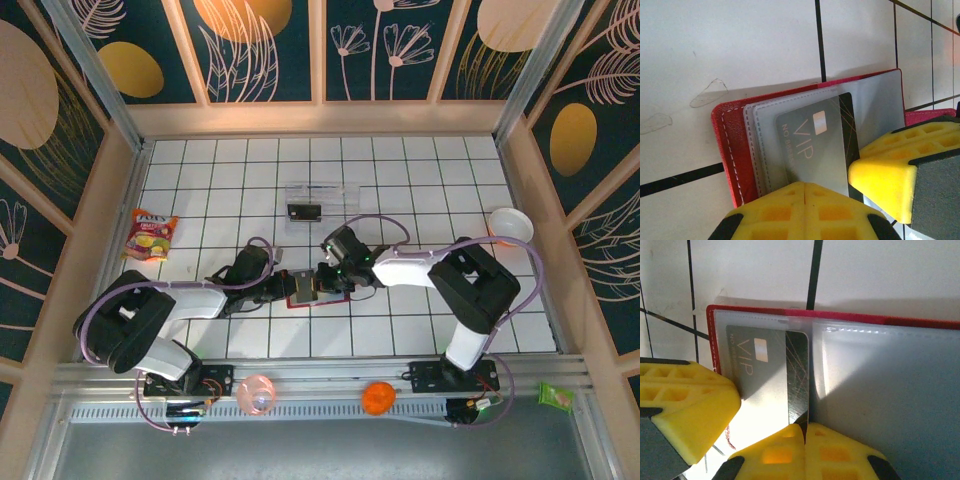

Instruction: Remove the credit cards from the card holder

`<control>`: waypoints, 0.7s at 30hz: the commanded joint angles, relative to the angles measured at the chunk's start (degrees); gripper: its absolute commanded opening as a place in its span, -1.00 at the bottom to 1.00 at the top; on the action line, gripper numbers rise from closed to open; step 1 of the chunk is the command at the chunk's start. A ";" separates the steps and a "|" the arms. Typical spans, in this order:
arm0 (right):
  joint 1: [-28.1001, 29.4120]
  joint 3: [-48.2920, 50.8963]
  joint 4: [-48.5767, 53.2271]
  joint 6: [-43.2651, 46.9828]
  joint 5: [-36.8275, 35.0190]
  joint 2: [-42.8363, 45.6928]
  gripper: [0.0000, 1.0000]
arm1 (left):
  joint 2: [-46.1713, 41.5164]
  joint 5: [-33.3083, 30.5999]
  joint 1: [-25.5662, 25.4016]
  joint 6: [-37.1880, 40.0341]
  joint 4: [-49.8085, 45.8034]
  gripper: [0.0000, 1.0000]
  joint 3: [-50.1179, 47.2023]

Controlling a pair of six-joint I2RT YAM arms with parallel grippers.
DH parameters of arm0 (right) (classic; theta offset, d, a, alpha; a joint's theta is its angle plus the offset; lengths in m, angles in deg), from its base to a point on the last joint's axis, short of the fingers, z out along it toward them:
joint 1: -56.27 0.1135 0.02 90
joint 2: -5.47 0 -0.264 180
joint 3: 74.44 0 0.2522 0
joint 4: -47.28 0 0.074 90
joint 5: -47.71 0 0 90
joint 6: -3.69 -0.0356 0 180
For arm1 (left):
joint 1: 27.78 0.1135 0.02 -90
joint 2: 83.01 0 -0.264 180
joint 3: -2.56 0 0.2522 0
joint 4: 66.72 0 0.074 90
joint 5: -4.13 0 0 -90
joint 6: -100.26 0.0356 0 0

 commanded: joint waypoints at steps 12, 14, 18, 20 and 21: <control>-1.50 5.39 11.24 1.28 -10.66 11.62 -1.00 | 2.26 -1.02 0.22 2.72 -7.85 -1.00 0.35; -1.50 4.59 13.91 2.35 -12.05 13.22 -1.00 | 2.20 -1.03 0.44 3.12 -8.07 -1.00 0.75; -0.26 1.57 17.60 3.53 -13.08 14.22 -1.00 | 2.61 -0.10 0.54 4.06 -8.10 -1.00 1.83; 0.70 -0.12 18.76 3.86 -13.40 13.33 -1.00 | 2.87 0.11 0.49 4.42 -8.01 -1.00 2.33; 1.19 -1.07 19.22 3.97 -13.79 12.87 -1.00 | 2.98 0.20 0.54 4.68 -8.01 -1.00 2.53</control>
